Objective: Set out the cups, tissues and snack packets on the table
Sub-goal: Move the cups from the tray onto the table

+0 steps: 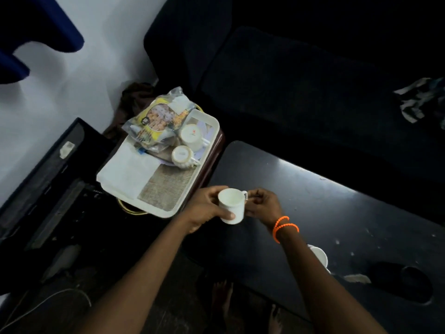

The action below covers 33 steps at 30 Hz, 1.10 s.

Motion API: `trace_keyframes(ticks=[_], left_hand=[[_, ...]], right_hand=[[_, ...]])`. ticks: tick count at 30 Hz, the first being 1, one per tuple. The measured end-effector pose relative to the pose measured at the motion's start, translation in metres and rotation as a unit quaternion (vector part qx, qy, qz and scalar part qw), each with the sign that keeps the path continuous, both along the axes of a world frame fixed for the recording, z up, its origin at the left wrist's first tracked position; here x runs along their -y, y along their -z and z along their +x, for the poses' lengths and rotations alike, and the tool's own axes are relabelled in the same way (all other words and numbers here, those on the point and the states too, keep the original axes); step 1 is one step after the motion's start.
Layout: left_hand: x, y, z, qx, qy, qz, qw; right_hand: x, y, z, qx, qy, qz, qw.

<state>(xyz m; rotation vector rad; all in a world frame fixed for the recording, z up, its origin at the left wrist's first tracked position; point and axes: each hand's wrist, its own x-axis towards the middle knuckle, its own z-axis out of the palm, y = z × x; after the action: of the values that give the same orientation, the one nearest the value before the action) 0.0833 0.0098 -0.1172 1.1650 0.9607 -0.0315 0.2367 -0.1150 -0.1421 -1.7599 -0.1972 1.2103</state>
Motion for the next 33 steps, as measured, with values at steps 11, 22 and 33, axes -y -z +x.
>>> trace_keyframes(ticks=[11,22,33], left_hand=[[0.146,0.059,0.098,-0.008,0.124,0.284,0.951],[0.185,0.087,0.123,0.007,0.205,0.335,0.920],[0.137,0.077,0.108,-0.050,0.187,0.356,0.914]], right_hand=[[0.106,0.017,0.098,0.209,-0.012,-0.173,0.963],[0.158,0.053,0.115,0.195,-0.001,-0.213,0.957],[0.165,0.044,0.141,0.271,-0.023,-0.232,0.934]])
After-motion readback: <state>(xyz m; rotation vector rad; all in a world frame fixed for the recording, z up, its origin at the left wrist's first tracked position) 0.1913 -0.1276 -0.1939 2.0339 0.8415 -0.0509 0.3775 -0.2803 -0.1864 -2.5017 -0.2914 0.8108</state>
